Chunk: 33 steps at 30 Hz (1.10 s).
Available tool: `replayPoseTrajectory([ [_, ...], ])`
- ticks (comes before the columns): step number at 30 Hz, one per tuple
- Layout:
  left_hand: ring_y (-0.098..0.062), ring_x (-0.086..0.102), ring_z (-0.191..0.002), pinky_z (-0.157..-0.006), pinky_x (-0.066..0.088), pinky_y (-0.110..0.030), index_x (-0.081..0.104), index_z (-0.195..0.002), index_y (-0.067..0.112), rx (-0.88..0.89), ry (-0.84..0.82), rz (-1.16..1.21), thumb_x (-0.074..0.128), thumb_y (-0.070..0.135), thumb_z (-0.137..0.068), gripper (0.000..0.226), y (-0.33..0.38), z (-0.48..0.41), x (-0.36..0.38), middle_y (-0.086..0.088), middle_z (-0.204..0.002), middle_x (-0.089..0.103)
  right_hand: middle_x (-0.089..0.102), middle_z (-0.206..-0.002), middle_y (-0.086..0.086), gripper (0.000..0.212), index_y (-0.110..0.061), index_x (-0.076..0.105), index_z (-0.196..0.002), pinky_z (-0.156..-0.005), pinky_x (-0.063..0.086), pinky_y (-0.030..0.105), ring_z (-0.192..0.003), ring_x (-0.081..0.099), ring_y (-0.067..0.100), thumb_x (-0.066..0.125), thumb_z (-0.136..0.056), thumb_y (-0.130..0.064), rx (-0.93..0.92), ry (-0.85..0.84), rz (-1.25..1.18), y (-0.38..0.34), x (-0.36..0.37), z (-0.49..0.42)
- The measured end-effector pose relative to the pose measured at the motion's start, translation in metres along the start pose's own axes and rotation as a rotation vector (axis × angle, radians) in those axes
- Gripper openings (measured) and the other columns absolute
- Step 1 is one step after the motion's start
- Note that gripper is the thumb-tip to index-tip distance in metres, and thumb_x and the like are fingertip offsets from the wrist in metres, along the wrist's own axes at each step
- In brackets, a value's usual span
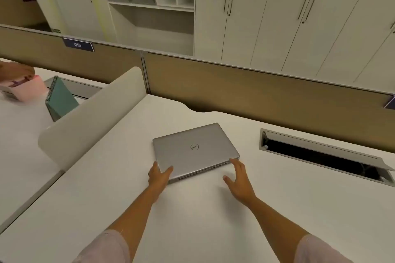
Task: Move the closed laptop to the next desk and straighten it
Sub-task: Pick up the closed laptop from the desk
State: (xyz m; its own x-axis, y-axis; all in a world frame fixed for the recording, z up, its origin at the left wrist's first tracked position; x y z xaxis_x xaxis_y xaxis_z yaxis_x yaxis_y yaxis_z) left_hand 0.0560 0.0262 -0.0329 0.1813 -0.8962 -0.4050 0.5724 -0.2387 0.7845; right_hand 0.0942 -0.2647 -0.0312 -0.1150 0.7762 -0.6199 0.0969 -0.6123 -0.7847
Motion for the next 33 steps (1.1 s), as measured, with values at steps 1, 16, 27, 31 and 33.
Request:
replayPoseTrajectory([
  [1, -0.031, 0.020, -0.146, -0.117, 0.023, -0.047, 0.006, -0.154, 0.020, -0.027, 0.006, 0.119, 0.058, 0.042, -0.091, 0.084, 0.000, -0.004, 0.001, -0.010, -0.162, 0.011, 0.022, -0.156, 0.005, 0.066, -0.017, 0.027, -0.150, -0.112, 0.030, 0.033, -0.143, 0.030, 0.023, 0.061, -0.093, -0.019, 0.014, 0.024, -0.032, 0.001, -0.001, -0.006],
  [16, -0.039, 0.031, -0.131, -0.106, 0.033, -0.054, 0.013, -0.147, 0.018, -0.236, 0.328, 0.169, 0.063, 0.037, -0.082, 0.084, 0.027, -0.059, 0.020, -0.020, -0.149, 0.029, -0.011, -0.162, 0.008, 0.084, -0.021, 0.009, -0.155, -0.120, 0.000, 0.050, -0.151, -0.006, 0.025, 0.061, -0.092, -0.040, 0.170, -0.088, 0.133, 0.025, 0.036, -0.063],
  [27, -0.022, 0.032, -0.139, -0.113, 0.024, -0.039, 0.033, -0.147, 0.024, -0.446, 0.574, 0.958, 0.049, 0.031, -0.095, 0.054, 0.007, -0.050, 0.018, 0.001, -0.153, 0.036, -0.008, -0.164, 0.004, 0.064, -0.019, 0.014, -0.154, -0.123, 0.008, 0.043, -0.152, 0.002, 0.022, 0.044, -0.101, -0.039, 0.126, -0.023, 0.014, 0.037, 0.031, -0.049],
  [31, -0.031, 0.060, -0.077, -0.071, 0.049, -0.038, 0.053, -0.123, 0.008, -0.463, 0.151, 0.650, 0.056, 0.024, -0.088, 0.038, 0.005, -0.033, 0.042, -0.011, -0.091, 0.062, -0.011, -0.164, 0.001, 0.074, -0.018, 0.011, -0.155, -0.118, 0.009, 0.028, -0.151, 0.001, 0.017, 0.054, -0.097, -0.037, 0.138, -0.049, -0.092, 0.029, 0.033, -0.031],
  [33, -0.033, 0.063, -0.083, -0.079, 0.052, -0.045, 0.054, -0.123, 0.013, -0.475, 0.080, 0.725, 0.057, 0.029, -0.090, 0.037, 0.005, -0.026, 0.051, -0.012, -0.099, 0.065, -0.009, -0.163, 0.001, 0.079, -0.018, 0.009, -0.155, -0.115, 0.010, 0.024, -0.151, 0.003, 0.016, 0.058, -0.095, -0.035, 0.172, -0.071, -0.146, 0.024, 0.035, -0.020],
])
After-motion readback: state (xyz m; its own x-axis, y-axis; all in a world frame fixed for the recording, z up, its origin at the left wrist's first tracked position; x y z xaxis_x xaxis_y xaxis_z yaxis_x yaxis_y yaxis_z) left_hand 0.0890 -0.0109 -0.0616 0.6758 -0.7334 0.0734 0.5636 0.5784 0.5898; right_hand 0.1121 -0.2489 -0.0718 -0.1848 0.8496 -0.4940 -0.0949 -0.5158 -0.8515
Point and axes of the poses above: each hand's wrist, its own z-axis away from the middle knuckle, its own x-axis out of the palm, y = z × x, the point moved 7 cm from there along -z, towards the middle knuckle
